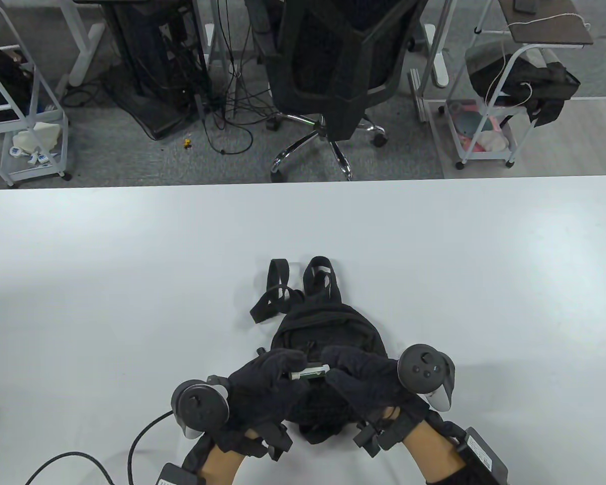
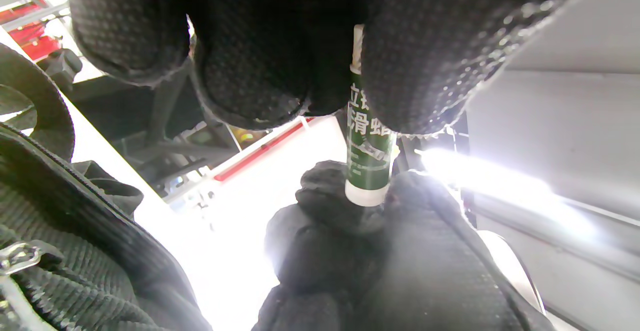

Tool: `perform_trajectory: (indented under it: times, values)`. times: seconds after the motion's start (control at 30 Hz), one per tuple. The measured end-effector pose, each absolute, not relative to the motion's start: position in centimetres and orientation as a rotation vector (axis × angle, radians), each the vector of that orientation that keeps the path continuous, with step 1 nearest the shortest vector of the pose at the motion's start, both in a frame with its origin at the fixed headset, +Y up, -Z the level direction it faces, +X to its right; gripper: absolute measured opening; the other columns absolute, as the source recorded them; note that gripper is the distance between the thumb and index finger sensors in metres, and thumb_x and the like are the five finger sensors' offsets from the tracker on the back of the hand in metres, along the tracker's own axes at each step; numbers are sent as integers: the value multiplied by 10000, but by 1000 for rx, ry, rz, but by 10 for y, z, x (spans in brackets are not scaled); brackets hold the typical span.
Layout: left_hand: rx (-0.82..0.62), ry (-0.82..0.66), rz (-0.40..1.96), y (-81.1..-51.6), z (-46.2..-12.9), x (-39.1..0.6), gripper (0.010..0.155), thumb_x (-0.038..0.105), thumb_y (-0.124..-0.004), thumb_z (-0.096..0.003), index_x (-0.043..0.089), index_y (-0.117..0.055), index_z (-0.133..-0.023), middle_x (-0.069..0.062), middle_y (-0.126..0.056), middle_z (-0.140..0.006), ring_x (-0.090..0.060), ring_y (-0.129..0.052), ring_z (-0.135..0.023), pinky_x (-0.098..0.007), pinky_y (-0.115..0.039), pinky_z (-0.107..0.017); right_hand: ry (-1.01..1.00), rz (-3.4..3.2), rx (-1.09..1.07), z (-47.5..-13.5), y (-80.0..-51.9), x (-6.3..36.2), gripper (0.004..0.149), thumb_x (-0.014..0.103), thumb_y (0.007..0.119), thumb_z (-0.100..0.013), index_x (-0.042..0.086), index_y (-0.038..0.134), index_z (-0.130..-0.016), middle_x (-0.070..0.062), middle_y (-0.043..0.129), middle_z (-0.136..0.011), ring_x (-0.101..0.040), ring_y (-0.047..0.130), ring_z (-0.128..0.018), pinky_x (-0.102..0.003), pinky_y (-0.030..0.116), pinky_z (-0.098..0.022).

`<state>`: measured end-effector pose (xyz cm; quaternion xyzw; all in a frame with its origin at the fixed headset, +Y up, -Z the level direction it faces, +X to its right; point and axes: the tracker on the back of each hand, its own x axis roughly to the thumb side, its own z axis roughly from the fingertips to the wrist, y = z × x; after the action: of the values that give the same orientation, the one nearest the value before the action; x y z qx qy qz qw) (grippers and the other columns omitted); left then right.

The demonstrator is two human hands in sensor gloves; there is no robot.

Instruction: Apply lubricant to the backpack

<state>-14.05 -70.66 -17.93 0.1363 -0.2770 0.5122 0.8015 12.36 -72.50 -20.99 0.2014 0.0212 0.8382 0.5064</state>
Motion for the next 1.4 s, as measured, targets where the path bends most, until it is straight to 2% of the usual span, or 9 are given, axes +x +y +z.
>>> perform_trajectory:
  times: [0.3,0.6,0.77,0.93,1.03,1.17,1.23,1.33,1.4]
  values:
    - [271,-629,1175,-708,-179,-138,574,426,-998,-377,135,-875,-856,-84,-953,-756,-336,-1031,-516,-591,-858,-484,101,2048,520,-206,-727,113,466,519,805,-444,289,842,-847,0,968,-733,-154,1084,-458,-456,845,-487]
    - [238,-580,1211,-716,-181,-137,607,456,-977,-392,123,-861,-885,-119,-917,-826,-377,-1006,-578,-624,-822,-513,171,2006,499,-204,-732,105,477,533,812,-440,273,855,-837,-9,982,-708,-155,1089,-436,-454,850,-474]
    - [220,-566,1225,-720,-180,-132,577,446,-970,-399,127,-891,-873,-123,-917,-829,-379,-1003,-578,-625,-820,-516,171,2022,514,-201,-732,102,481,536,809,-439,267,856,-835,-12,985,-703,-152,1091,-431,-451,853,-472]
    - [195,-510,1226,-724,-183,-134,593,471,-953,-397,109,-915,-865,-134,-940,-821,-369,-1025,-561,-618,-836,-503,206,1996,516,-204,-733,103,517,534,807,-441,212,868,-840,-34,1000,-690,-165,1104,-421,-457,856,-467]
    - [181,-496,1266,-724,-184,-136,576,462,-946,-405,110,-925,-860,-136,-942,-821,-374,-1031,-562,-618,-841,-497,200,2036,549,-208,-722,112,525,546,806,-441,219,870,-847,-43,1001,-701,-183,1107,-434,-468,851,-470]
    - [198,-479,1252,-723,-185,-140,574,466,-935,-414,123,-915,-873,-135,-944,-825,-364,-1096,-578,-611,-874,-482,61,2144,522,-212,-697,138,561,556,810,-441,245,814,-908,-41,961,-770,-203,1086,-504,-484,828,-506]
    - [193,-472,1249,-723,-185,-140,572,457,-932,-417,126,-909,-882,-136,-938,-831,-359,-1116,-560,-645,-856,-501,-51,2277,500,-214,-683,154,576,570,805,-442,271,784,-934,-25,941,-804,-198,1078,-538,-481,822,-529]
    - [185,-465,1265,-723,-185,-141,570,426,-932,-421,116,-893,-897,-150,-920,-844,-379,-1115,-557,-660,-861,-500,-111,2478,409,-217,-673,173,587,579,815,-438,298,769,-951,-16,917,-847,-208,1063,-584,-495,803,-554]
    - [171,-476,1277,-724,-186,-140,568,390,-935,-425,105,-875,-913,-164,-899,-862,-404,-1100,-578,-682,-844,-518,-63,2583,304,-220,-674,183,580,587,801,-442,301,787,-946,-27,916,-856,-223,1059,-599,-512,791,-562]
